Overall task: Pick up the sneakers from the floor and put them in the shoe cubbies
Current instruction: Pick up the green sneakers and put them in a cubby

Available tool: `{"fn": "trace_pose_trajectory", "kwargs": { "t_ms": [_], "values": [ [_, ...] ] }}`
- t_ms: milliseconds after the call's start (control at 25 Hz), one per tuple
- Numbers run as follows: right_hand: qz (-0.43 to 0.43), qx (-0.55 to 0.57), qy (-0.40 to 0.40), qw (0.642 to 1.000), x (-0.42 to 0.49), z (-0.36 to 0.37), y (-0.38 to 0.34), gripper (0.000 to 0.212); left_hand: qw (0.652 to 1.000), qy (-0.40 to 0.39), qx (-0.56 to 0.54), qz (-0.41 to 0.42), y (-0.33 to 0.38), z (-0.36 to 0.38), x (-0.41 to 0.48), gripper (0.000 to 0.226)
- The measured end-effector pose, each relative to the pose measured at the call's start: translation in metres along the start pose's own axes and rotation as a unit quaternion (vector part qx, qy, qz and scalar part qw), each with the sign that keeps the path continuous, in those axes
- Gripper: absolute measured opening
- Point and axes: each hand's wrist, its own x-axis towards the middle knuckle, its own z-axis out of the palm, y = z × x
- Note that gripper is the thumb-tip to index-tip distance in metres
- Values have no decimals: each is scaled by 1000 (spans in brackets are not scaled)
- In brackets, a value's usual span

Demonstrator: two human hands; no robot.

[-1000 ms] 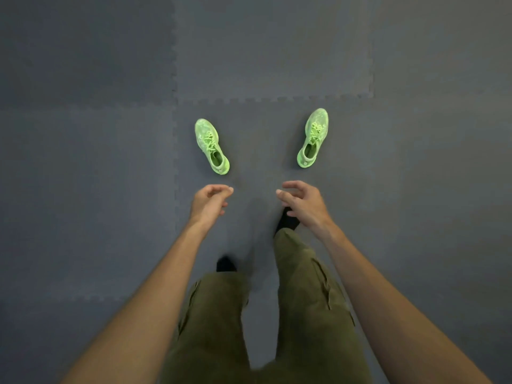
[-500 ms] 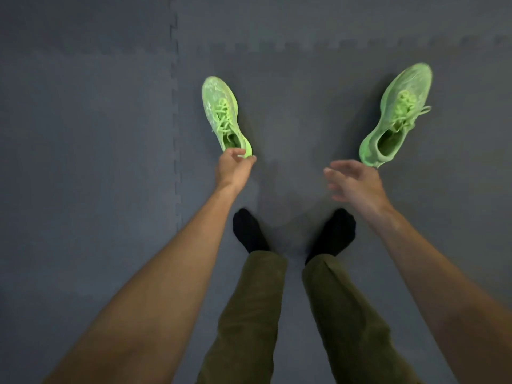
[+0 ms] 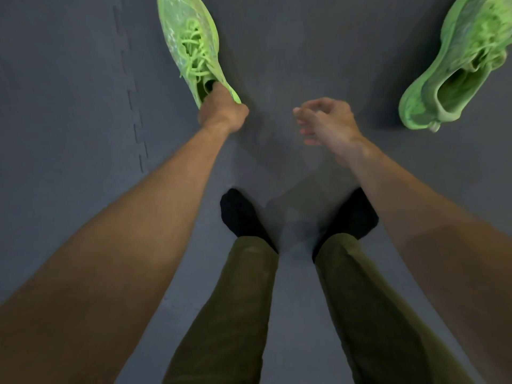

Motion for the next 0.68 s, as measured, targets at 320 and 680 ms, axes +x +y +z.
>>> {"fn": "trace_pose_trajectory", "kwargs": {
  "t_ms": [320, 680],
  "values": [
    [-10, 23, 52, 998, -4, -42, 5, 24, 990, -23, 25, 135, 46, 54, -50, 34],
    [-79, -156, 336, 925, -1, -154, -3, 37, 975, 3, -29, 220, 164, 86, -81, 40]
  ]
}}
